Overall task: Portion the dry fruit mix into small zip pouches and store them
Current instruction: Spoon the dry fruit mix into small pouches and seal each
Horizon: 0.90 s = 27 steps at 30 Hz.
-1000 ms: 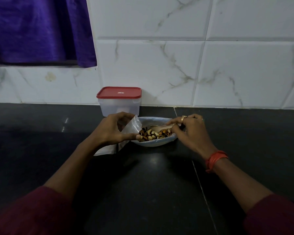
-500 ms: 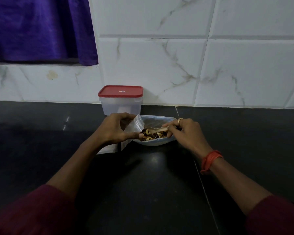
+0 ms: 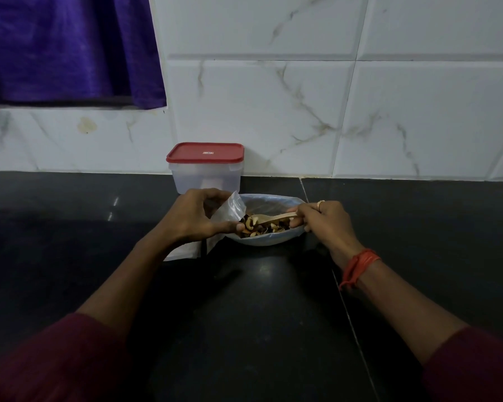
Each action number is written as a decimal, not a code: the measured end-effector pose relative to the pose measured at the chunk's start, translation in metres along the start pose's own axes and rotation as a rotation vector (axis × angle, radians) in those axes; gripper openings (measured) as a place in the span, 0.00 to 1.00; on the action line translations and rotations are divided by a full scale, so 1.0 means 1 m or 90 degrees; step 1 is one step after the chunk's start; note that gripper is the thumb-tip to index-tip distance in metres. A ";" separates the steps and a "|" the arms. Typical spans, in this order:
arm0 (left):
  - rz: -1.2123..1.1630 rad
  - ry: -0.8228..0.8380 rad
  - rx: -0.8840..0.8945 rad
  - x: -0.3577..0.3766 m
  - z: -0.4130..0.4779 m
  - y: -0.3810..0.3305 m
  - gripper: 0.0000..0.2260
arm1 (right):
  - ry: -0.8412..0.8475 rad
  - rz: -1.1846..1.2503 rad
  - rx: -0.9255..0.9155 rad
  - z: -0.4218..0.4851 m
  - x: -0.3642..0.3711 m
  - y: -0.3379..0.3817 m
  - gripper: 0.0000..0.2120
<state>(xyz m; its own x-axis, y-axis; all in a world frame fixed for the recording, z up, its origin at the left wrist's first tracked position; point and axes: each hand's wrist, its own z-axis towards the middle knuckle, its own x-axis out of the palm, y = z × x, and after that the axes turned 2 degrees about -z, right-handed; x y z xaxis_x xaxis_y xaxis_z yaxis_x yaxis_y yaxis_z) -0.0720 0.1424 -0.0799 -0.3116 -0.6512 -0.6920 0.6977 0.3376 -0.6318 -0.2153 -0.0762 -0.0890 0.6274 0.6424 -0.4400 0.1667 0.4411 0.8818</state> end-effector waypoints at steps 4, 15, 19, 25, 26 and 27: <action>0.003 0.008 0.003 0.001 0.000 -0.001 0.33 | 0.040 -0.112 -0.146 -0.004 -0.001 0.002 0.09; -0.017 0.009 0.008 0.001 -0.003 -0.007 0.35 | 0.022 -0.194 -0.292 -0.006 -0.008 0.007 0.09; -0.007 0.013 0.009 0.000 -0.002 -0.005 0.34 | 0.057 -0.179 -0.195 -0.008 0.006 0.007 0.10; -0.002 0.013 0.012 0.000 -0.001 -0.002 0.33 | -0.037 -0.127 -0.127 -0.003 0.003 0.002 0.11; 0.000 0.010 0.014 0.000 -0.001 -0.002 0.32 | -0.042 -0.121 -0.120 -0.002 0.001 0.001 0.11; 0.003 0.007 0.015 0.001 0.000 -0.001 0.32 | -0.046 -0.122 -0.116 -0.002 0.000 0.000 0.11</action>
<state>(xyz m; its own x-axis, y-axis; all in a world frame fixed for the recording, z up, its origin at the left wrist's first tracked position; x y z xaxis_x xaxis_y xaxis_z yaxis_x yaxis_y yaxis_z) -0.0731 0.1418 -0.0797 -0.3148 -0.6420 -0.6991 0.7139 0.3253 -0.6201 -0.2165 -0.0748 -0.0890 0.6510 0.4927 -0.5775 0.1521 0.6606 0.7352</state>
